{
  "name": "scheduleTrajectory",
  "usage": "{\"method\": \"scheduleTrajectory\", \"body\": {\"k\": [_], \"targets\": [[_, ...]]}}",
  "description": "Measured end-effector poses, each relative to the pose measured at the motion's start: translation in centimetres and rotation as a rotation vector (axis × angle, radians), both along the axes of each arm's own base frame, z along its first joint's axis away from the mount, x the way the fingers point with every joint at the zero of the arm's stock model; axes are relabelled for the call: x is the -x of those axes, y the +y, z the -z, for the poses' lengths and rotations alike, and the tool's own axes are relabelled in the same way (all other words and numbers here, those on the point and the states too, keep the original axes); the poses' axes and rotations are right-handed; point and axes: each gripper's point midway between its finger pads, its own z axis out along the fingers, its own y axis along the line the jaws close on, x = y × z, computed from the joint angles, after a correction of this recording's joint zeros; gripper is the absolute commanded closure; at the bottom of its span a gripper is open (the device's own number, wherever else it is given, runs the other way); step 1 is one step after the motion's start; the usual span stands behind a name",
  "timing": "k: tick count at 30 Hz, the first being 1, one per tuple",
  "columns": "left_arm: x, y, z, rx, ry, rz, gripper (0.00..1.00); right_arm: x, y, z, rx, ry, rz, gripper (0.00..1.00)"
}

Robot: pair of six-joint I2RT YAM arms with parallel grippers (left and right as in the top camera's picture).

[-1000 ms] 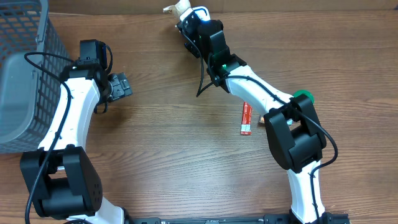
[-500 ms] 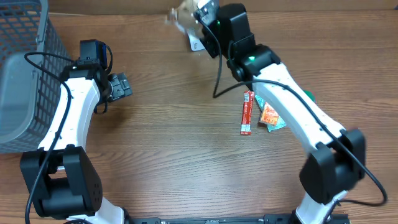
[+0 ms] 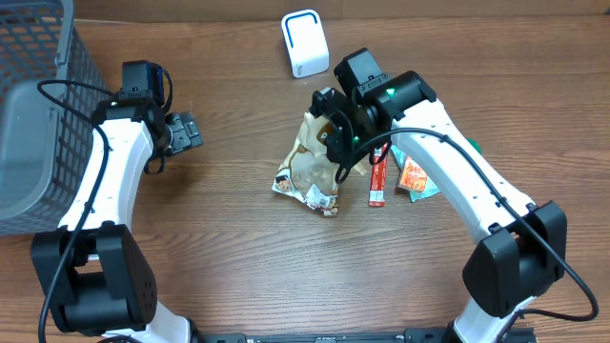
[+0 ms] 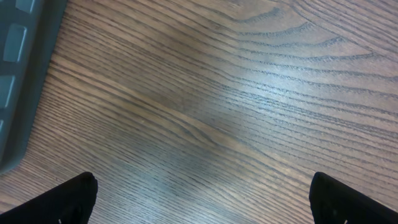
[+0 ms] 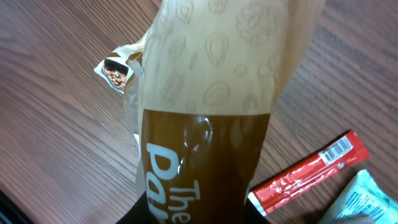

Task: Scan the item barcode
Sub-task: 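Bring the bag back and lower it onto the table center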

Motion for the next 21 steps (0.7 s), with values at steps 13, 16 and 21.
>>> {"method": "scheduleTrajectory", "body": {"k": [13,16,21], "targets": [[0.0,0.0,0.0,0.000,0.000,0.000,0.00,0.0,-2.3,2.7,0.128,-0.012,0.017,0.00],[0.0,0.0,0.0,0.000,0.000,0.000,0.00,0.0,-2.3,2.7,0.130,-0.015,0.018,0.00],[0.0,0.0,0.0,0.000,0.000,0.000,0.00,-0.8,-2.7,2.6,0.150,-0.041,0.060,0.00]]}}
